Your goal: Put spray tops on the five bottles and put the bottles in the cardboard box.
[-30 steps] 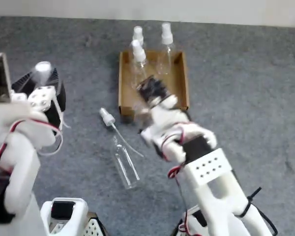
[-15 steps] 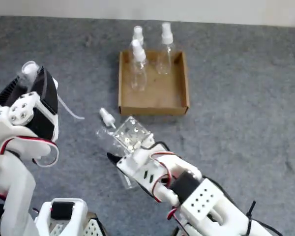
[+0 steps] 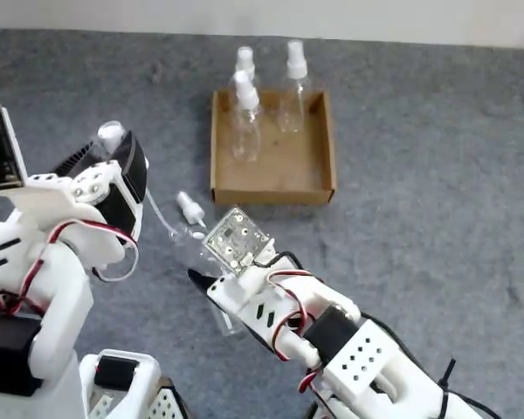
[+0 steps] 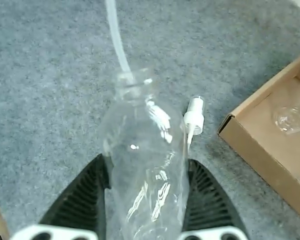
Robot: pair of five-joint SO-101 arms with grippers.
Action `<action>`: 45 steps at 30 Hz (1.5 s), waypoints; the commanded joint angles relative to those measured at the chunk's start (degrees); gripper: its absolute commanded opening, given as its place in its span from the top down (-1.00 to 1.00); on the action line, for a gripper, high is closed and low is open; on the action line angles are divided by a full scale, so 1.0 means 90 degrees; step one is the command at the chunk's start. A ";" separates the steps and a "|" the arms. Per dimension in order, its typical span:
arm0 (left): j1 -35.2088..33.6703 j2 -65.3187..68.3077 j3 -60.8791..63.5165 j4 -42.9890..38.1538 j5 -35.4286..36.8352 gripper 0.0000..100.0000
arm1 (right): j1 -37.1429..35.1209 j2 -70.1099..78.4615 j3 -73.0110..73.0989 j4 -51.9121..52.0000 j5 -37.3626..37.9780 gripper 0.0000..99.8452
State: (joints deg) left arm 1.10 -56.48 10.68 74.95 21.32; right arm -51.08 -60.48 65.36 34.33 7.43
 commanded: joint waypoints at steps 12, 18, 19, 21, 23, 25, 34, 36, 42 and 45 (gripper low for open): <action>0.0747 -0.0190 0.1958 -0.0527 0.0000 0.99 | -0.0034 -0.0171 -0.0073 -0.0591 -0.0078 0.99; 0.0884 -0.1118 0.3043 -0.0860 -0.0459 0.99 | -0.0024 -0.0171 -0.0063 -0.1294 -0.0938 0.99; 0.0884 -0.1245 0.3248 -0.0957 -0.0518 0.99 | -0.0024 -0.0171 -0.0063 -0.1372 -0.0938 0.99; 0.0894 -0.1441 0.3580 -0.1104 -0.0606 0.99 | -0.0024 -0.0171 -0.0054 -0.1548 -0.0947 0.99; 0.0894 -0.1509 0.3834 -0.1231 -0.0635 0.99 | -0.0024 -0.0171 -0.0063 -0.1636 -0.0947 0.99; 0.0894 -0.1509 0.4039 -0.1289 -0.0635 0.99 | 0.0015 -0.0171 -0.0073 -0.1656 -0.0947 0.99; 0.0904 -0.1558 0.4420 -0.1426 -0.0635 0.99 | 0.0327 -0.0161 -0.0601 -0.1675 -0.0928 0.99; 0.0904 -0.1558 0.4430 -0.1426 -0.0635 0.99 | 0.0317 -0.0142 -0.0640 -0.1665 -0.0918 0.99; 0.1099 -0.1548 0.4459 -0.1426 -0.0635 0.98 | 0.0317 -0.0132 -0.0640 -0.1656 -0.0918 0.98; 0.1284 -0.1558 0.4586 -0.1504 -0.0645 0.98 | 0.0317 -0.0151 -0.0650 -0.1656 -0.0918 0.89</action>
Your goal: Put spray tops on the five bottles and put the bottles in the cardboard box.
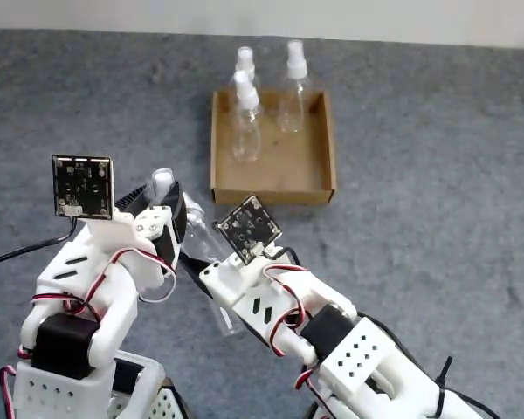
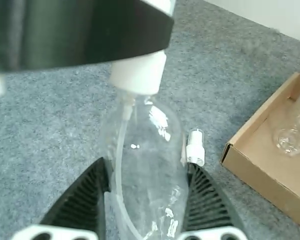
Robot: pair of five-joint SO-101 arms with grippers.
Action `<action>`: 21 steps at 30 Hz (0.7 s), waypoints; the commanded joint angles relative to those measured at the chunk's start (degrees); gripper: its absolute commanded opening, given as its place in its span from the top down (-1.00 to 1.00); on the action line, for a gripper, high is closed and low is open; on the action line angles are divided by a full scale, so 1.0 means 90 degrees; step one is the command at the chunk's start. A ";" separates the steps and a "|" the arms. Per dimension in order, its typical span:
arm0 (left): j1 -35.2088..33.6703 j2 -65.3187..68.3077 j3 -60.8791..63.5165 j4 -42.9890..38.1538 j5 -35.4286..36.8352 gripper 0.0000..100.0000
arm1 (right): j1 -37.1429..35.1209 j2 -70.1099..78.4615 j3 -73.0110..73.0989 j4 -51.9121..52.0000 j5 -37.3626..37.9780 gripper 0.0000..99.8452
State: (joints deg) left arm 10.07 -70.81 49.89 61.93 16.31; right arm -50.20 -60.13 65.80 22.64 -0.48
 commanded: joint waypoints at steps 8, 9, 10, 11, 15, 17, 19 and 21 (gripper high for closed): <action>0.0308 0.0034 0.0337 -0.0156 -0.0088 0.98 | 0.0239 -0.0200 -0.0689 -0.0376 -0.0039 0.99; 0.0308 0.0054 0.0337 -0.0147 -0.0088 0.98 | 0.0249 -0.0200 -0.0689 -0.0376 -0.0039 1.00; 0.0317 0.0063 0.0337 -0.0137 -0.0088 0.98 | 0.0259 -0.0200 -0.0689 -0.0376 -0.0039 0.98; 0.0317 0.0073 0.0337 -0.0137 -0.0088 0.98 | 0.0259 -0.0200 -0.0689 -0.0366 -0.0039 0.99; 0.0269 0.0034 0.0337 -0.0127 -0.0098 0.98 | 0.0484 -0.0200 -0.0737 -0.0357 -0.0078 0.99; 0.0190 0.0024 0.0327 -0.0127 -0.0098 0.92 | 0.0864 -0.0200 -0.0737 -0.0357 -0.0088 0.99; 0.0122 0.0024 0.0327 -0.0127 -0.0098 0.79 | 0.1226 -0.0200 -0.0747 -0.0357 -0.0225 0.99; 0.0122 0.0024 0.0298 -0.0127 -0.0098 0.69 | 0.1538 -0.0200 -0.0747 -0.0357 -0.0322 0.99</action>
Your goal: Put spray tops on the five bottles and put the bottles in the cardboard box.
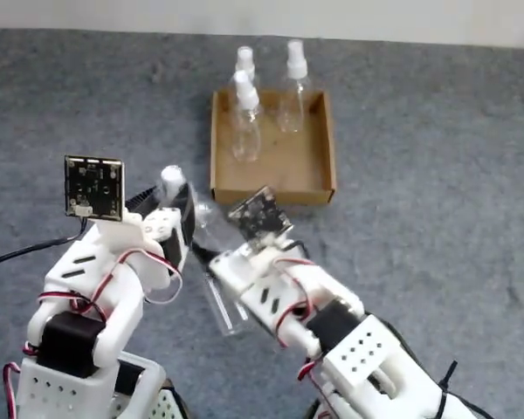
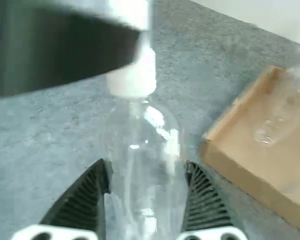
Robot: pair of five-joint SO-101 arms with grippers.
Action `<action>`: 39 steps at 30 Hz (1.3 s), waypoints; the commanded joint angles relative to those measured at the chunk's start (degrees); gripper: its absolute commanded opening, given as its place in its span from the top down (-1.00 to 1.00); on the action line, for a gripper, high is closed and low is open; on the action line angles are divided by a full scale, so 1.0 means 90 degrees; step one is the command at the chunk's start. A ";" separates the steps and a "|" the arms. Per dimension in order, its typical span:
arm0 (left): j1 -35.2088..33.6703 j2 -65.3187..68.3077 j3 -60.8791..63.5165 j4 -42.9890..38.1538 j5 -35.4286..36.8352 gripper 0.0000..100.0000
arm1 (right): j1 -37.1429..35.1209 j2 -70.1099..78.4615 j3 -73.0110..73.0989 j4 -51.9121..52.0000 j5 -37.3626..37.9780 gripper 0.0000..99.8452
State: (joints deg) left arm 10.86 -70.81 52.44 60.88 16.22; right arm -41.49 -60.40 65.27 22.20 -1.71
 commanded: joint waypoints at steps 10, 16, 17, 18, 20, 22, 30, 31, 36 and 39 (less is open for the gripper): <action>-0.0269 0.0015 -0.0357 0.0000 -0.0625 0.66 | 0.1167 -0.0151 -0.0855 -0.0317 -0.0205 0.99; -0.0063 0.0015 -0.0034 -0.0039 -0.0830 0.66 | 0.1118 0.0044 -0.1665 -0.0298 -0.0225 0.99; 0.0093 0.0015 -0.0015 -0.0039 -0.1065 0.66 | 0.1050 0.0210 -0.1861 -0.0269 -0.0225 0.99; 0.0259 0.0015 0.0005 -0.0039 -0.1280 0.65 | 0.0991 0.0425 -0.2056 -0.0142 -0.0225 0.99; 0.0542 0.0015 0.0015 -0.0039 -0.1504 0.59 | 0.0884 0.0923 -0.2535 0.0200 -0.0225 0.99; 0.0718 0.0015 0.0015 -0.0039 -0.1524 0.50 | 0.0777 0.1411 -0.3004 0.0484 -0.0479 0.99; 0.0396 0.0073 0.0063 -0.0664 -0.1495 0.47 | 0.0239 0.2339 -0.4127 0.1568 -0.0850 0.99; 0.0249 0.0073 0.0161 -0.0850 -0.1495 0.47 | 0.0190 0.2339 -0.4147 0.1695 -0.0850 0.99; -0.0298 0.0073 0.0855 -0.1602 -0.1514 0.47 | 0.0190 0.2310 -0.4225 0.2310 -0.0830 0.99; -0.0454 0.0073 0.1060 -0.1768 -0.1524 0.47 | 0.0200 0.2027 -0.4186 0.2369 -0.0400 0.99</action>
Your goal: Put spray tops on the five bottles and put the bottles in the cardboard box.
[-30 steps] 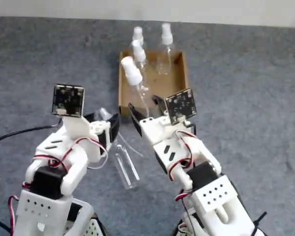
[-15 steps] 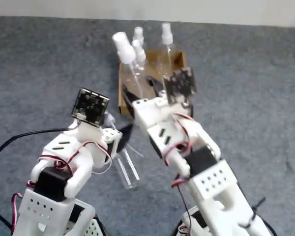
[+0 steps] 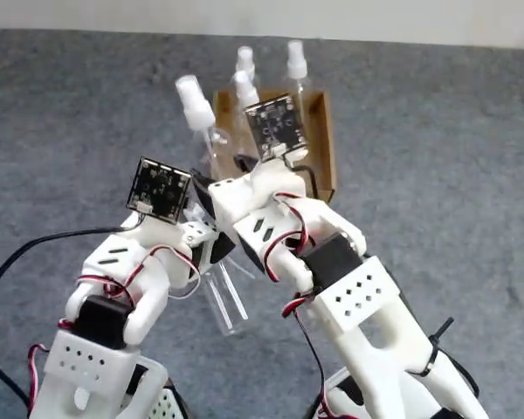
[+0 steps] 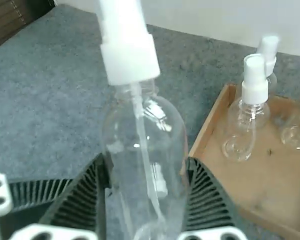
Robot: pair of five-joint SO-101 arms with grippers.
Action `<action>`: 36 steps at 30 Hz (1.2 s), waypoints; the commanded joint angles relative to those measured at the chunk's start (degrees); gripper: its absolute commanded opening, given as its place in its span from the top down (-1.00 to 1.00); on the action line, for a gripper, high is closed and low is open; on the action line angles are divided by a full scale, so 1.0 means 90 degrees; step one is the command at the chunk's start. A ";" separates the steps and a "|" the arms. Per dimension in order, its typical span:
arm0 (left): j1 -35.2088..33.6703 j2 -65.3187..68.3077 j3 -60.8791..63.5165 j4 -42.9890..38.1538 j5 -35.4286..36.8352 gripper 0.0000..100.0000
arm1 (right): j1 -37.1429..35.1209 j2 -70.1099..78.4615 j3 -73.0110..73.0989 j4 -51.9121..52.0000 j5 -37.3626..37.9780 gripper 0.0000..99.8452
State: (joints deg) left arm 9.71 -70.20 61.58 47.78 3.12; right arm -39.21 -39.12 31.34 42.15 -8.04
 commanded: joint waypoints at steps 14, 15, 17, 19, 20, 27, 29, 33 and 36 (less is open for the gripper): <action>-0.0337 -0.0044 0.0093 -0.0283 -0.0068 0.47 | 0.1206 -0.1206 -0.0366 0.0562 0.0908 0.99; -0.0357 -0.0044 0.0093 -0.0283 -0.0068 0.47 | 0.1353 -0.1197 -0.0376 0.0523 0.0918 0.99; -0.0425 -0.0044 0.0239 -0.0303 -0.0078 0.47 | 0.1685 -0.1206 -0.0376 0.0317 0.0928 0.99; -0.0552 -0.0044 0.0366 -0.0313 -0.0078 0.47 | 0.2046 -0.1187 -0.0357 0.0063 0.0938 0.99; -0.0601 -0.0044 0.0405 -0.0322 -0.0088 0.47 | 0.2203 -0.1128 -0.0308 -0.0083 0.0938 0.99; -0.0669 0.0005 0.0444 -0.0322 -0.0088 0.47 | 0.2926 0.0054 0.0532 -0.1744 0.0947 0.99; -0.0669 0.0005 0.0444 -0.0322 -0.0088 0.47 | 0.3023 0.0396 0.0640 -0.2105 0.0947 0.99; -0.0669 0.0005 0.0454 -0.0322 -0.0088 0.47 | 0.3053 0.0923 0.0640 -0.2652 0.0947 0.99; -0.0669 0.0005 0.0562 -0.0342 -0.0088 0.47 | 0.3062 0.1245 0.0650 -0.3043 0.0947 0.99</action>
State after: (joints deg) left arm 4.09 -70.11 66.51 46.11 2.77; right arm -12.66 -29.01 37.76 19.21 -0.31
